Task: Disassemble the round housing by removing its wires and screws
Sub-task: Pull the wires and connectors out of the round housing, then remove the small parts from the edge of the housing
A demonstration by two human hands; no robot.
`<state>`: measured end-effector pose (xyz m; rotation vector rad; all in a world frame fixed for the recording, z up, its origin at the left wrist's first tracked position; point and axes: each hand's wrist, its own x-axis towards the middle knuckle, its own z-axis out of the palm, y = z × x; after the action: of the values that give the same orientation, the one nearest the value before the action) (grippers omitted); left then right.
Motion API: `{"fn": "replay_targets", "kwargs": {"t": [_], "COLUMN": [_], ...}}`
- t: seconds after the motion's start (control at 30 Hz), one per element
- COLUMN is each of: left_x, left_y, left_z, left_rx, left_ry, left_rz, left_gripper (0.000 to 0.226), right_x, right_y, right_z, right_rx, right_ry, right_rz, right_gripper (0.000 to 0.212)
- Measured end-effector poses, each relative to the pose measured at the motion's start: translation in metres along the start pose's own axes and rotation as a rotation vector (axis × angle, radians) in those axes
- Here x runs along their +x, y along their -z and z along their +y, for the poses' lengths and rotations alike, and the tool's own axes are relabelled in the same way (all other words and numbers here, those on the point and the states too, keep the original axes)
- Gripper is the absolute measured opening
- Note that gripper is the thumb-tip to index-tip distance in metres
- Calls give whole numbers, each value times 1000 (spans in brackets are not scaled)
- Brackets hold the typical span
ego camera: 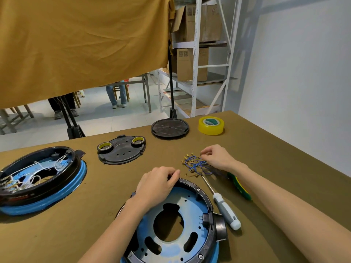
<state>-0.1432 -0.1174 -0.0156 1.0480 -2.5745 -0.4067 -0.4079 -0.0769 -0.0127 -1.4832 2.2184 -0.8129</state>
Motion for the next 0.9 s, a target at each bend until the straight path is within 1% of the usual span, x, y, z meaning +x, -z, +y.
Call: {"fn": "replay_targets", "kwargs": {"t": [0.07, 0.17, 0.37, 0.5, 0.6, 0.67, 0.7, 0.73, 0.8, 0.83, 0.9], "left_x": [0, -1, -2, -3, -3, -3, -2, -2, -1, -1, -4], "left_y": [0, 0, 3, 4, 4, 5, 5, 6, 9, 12, 20], "left_z": [0, 1, 2, 3, 3, 3, 3, 3, 3, 3, 1], "left_rx": [0, -6, -23, -19, -13, -15, -17, -21, -40, -61, -107], "left_ry": [-7, -16, -7, -3, 5, 6, 6, 6, 11, 15, 23], "left_rz": [7, 8, 16, 9, 14, 7, 0, -11, -46, -66, -83], "left_gripper": [49, 49, 50, 49, 49, 49, 48, 48, 46, 44, 37], "right_x": [-6, -9, -4, 10, 12, 7, 2, -7, -31, -45, -77], "right_y": [0, 0, 19, 18, 13, 11, 11, 9, 1, -4, -12], "right_z": [2, 5, 0, -5, -7, -10, -13, -19, -36, -44, -60], "right_rx": [-74, -198, -110, -163, -284, -324, -313, -268, -122, -64, -20], "right_ry": [15, 72, 180, 136, 106, 101, 108, 121, 168, 185, 201], "right_rz": [-102, -66, -56, -82, -136, -101, -49, 12, 93, 76, -52], "right_gripper": [26, 21, 19, 23, 32, 45, 48, 45, 31, 26, 30]}}
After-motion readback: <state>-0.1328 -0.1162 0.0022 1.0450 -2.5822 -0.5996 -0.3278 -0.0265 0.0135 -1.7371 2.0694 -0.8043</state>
